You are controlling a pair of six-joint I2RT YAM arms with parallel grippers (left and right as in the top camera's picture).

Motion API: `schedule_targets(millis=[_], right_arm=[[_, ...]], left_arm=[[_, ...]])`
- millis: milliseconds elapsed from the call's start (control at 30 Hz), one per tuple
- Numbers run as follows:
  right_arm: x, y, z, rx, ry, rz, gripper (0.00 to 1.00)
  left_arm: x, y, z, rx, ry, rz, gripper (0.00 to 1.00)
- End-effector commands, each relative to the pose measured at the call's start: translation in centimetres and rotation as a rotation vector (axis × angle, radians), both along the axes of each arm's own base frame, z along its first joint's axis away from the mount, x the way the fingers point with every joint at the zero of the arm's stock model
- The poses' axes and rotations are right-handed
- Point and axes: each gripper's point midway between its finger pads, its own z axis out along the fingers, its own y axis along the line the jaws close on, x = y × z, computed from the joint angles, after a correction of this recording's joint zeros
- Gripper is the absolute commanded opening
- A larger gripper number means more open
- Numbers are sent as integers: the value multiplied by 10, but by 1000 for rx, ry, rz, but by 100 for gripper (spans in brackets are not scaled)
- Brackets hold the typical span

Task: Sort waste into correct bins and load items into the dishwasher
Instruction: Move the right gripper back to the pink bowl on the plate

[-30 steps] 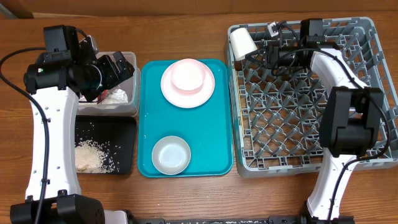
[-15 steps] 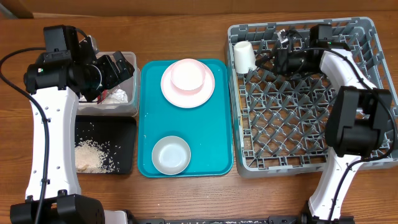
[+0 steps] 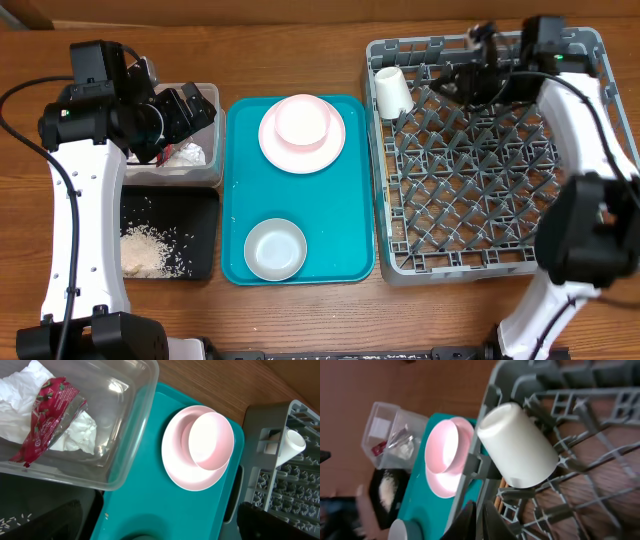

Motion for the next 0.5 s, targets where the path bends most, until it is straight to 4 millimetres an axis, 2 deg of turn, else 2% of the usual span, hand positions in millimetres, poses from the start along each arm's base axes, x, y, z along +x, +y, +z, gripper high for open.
schedule_targets(millis=[0,67,167,467], right_arm=[[-2,1,48,-169,-123,-63,8],[-6,11,56,-241,-154,-66,8],[-12,36,57,-325,-181,-42,9],[-48,145,45,-529,-283,130,19]], left_arm=[[2,0,4,-1,-14,-11,100],[2,0,4,-2,-14,-10,100],[2,0,4,-2,-13,-11,100],[2,0,4,-2,-14,-11,100]])
